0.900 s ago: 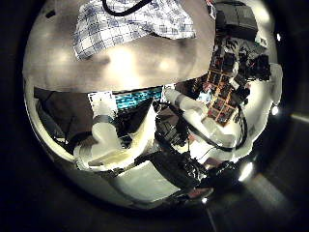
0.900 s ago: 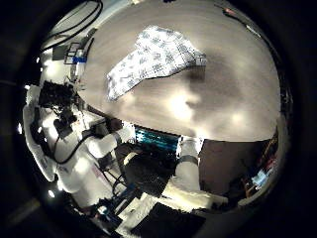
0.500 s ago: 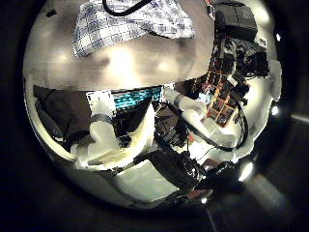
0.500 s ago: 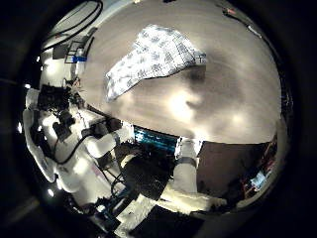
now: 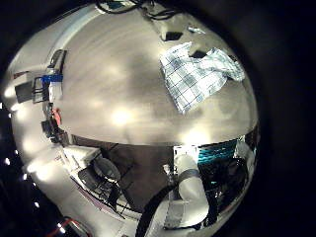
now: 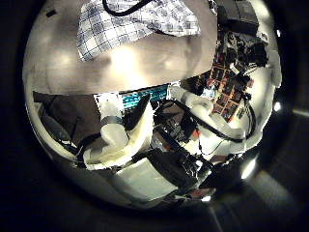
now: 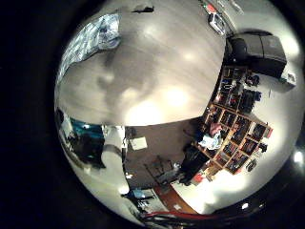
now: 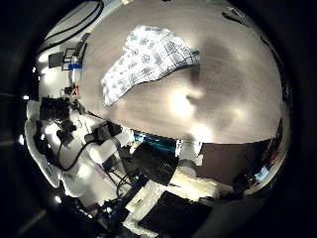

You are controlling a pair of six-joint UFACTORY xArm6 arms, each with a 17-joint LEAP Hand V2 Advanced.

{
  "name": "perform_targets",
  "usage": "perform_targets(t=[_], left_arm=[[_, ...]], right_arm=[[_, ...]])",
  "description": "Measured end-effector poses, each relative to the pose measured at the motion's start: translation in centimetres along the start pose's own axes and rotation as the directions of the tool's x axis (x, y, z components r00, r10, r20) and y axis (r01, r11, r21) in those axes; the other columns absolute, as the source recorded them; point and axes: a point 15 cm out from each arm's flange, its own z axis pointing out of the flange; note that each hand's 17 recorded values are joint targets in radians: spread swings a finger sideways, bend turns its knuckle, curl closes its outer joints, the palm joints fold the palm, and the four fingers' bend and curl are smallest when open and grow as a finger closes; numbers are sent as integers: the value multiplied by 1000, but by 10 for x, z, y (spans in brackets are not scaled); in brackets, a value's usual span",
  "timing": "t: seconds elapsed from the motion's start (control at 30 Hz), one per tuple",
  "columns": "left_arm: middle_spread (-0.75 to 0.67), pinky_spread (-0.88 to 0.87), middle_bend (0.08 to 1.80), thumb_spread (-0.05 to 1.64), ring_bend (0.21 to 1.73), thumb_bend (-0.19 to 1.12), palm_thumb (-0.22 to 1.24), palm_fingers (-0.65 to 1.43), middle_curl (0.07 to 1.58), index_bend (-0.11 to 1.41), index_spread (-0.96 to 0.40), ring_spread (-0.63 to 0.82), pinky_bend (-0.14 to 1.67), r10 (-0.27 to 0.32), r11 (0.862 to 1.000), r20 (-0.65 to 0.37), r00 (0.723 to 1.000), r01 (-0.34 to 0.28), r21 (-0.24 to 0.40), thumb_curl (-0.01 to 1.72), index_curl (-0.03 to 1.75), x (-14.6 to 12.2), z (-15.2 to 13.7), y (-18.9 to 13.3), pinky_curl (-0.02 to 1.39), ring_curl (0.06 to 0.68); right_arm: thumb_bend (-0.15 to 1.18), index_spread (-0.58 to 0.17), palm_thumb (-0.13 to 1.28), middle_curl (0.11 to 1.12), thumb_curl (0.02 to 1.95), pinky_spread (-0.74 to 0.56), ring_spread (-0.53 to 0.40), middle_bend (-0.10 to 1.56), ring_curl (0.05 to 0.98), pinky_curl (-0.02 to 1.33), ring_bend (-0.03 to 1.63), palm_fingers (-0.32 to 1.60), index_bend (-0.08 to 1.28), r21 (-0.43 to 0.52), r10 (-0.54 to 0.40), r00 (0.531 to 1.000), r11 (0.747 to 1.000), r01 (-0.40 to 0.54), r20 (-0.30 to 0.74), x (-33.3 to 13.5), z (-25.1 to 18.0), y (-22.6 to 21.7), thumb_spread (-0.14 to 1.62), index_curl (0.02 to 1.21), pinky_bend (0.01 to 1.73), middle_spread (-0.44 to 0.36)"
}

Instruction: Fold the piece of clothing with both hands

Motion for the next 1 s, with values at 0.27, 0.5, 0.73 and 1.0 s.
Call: perform_targets(t=[0.27, 0.5, 0.73, 1.0], left_arm=[[151, 249, 189, 1130, 665, -20, 268, 299, 356, 184, -77, 217, 286, 5, 1000, -35, 999, -5, -8, 288, 412, 2, 12, -7, 396, 178], [153, 248, 189, 1140, 667, -19, 272, 295, 354, 182, -77, 218, 288, -6, 1000, -44, 999, 5, -24, 287, 411, 0, 18, -9, 393, 179], [152, 252, 188, 1145, 670, -19, 275, 294, 354, 184, -77, 219, 291, -15, 999, -49, 999, 14, -30, 286, 410, -2, 21, -7, 391, 179], [152, 255, 188, 1146, 670, -19, 275, 294, 355, 188, -77, 219, 288, -22, 999, -50, 998, 20, -30, 286, 411, -3, 20, -7, 390, 179]], right_arm=[[-20, -345, 301, 383, 295, 169, -123, 324, 208, 129, 684, 225, 129, -153, -53, 998, 987, 55, 17, -12, 51, -47, 1048, 250, 747, -83], [-24, -328, 329, 383, 304, 173, -99, 324, 216, 136, 694, 184, 145, -174, -112, 994, 978, 112, 9, -31, 94, -90, 1018, 247, 768, -76], [-12, -305, 404, 380, 318, 176, -93, 320, 227, 137, 720, 218, 163, -219, -159, 987, 963, 155, 1, -54, 132, -114, 1012, 261, 766, -75], [-7, -309, 589, 410, 366, -57, -252, 426, 261, 119, 912, 624, 163, -215, -184, 983, 960, 177, -15, -61, 153, -133, 1013, 270, 875, -153]])
